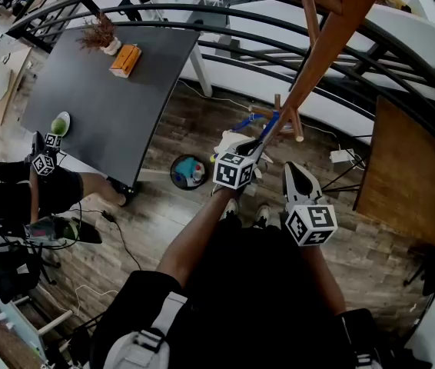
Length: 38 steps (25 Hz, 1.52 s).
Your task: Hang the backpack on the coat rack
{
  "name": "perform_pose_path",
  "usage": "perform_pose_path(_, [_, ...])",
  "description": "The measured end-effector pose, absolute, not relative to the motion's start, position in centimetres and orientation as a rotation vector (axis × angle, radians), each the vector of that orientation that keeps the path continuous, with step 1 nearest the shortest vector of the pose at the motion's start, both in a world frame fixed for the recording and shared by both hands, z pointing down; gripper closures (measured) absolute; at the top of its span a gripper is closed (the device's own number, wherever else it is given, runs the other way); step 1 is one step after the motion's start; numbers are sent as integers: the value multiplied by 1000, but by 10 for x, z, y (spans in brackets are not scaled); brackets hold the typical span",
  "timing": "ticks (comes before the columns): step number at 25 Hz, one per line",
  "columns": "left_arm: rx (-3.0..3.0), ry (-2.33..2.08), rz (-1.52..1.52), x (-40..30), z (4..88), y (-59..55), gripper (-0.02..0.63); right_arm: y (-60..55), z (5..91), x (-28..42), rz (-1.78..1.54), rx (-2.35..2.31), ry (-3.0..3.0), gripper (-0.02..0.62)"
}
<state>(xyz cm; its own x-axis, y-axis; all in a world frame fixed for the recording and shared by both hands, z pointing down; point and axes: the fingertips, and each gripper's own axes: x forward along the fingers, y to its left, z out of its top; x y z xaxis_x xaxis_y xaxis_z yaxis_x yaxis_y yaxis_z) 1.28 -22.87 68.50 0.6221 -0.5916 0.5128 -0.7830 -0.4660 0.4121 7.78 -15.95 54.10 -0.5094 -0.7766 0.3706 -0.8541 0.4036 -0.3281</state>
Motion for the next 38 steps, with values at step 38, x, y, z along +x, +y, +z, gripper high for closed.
perform_pose_path(38, [2267, -1478, 335, 12, 602, -181, 600, -165, 530, 94, 717, 1333, -2617, 584])
